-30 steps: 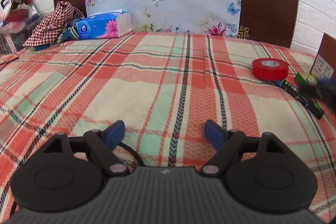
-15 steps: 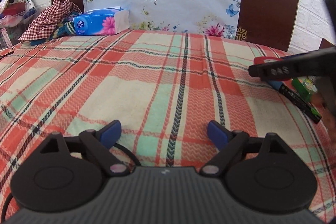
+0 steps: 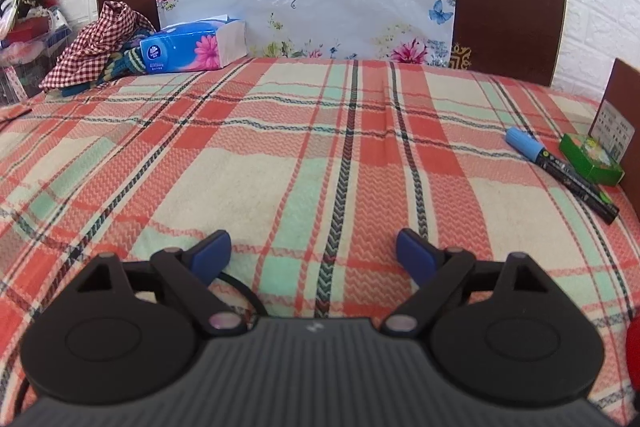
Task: Organize objects
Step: 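Grasp the red tape roll with the right gripper, then hold the red tape with the right gripper while the left gripper grasps its rim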
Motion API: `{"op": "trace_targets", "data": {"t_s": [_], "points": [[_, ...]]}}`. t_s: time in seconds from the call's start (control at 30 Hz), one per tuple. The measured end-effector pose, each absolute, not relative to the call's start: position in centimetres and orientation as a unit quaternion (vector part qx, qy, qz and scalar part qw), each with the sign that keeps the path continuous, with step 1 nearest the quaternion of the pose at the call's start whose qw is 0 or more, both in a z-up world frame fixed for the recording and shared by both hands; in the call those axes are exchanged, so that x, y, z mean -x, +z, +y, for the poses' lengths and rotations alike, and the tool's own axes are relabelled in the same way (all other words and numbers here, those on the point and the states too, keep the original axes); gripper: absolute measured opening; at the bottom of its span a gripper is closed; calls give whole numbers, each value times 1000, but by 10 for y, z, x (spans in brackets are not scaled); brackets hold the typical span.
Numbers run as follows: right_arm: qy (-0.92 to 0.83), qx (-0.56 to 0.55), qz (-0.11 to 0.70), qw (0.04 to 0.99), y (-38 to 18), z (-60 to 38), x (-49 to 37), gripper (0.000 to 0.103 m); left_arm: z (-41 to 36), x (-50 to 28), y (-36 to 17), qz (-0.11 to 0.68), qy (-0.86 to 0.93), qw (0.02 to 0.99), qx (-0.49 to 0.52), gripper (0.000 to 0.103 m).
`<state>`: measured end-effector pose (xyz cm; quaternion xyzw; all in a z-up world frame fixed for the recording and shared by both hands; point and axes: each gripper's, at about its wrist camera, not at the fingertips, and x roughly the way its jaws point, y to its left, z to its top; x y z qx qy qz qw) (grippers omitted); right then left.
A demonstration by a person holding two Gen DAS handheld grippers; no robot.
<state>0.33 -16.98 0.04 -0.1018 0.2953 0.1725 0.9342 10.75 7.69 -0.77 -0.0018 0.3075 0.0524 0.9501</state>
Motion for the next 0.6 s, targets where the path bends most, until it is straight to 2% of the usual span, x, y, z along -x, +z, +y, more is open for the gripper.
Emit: {"op": "trace_targets", "data": {"t_s": [0.17, 0.23, 0.4, 0.5, 0.53, 0.57, 0.6], "points": [[174, 94, 293, 936, -5, -172, -2, 83, 39, -82, 16, 339, -49, 938, 48, 72], [176, 93, 292, 935, -6, -172, -2, 81, 14, -69, 28, 358, -117, 925, 47, 52], [184, 76, 296, 934, -5, -179, -2, 77, -28, -53, 45, 384, -195, 902, 22, 50], [189, 78, 294, 934, -5, -178, -1, 74, -40, -59, 28, 438, -207, 875, 12, 51], [193, 78, 294, 933, -5, -178, -1, 69, -43, -57, 21, 446, -204, 872, 11, 50], [198, 79, 297, 931, -6, -177, -2, 69, -42, -56, 19, 441, -200, 875, 15, 50], [198, 81, 294, 932, -6, -177, -1, 69, -41, -56, 19, 441, -200, 875, 19, 45]]}}
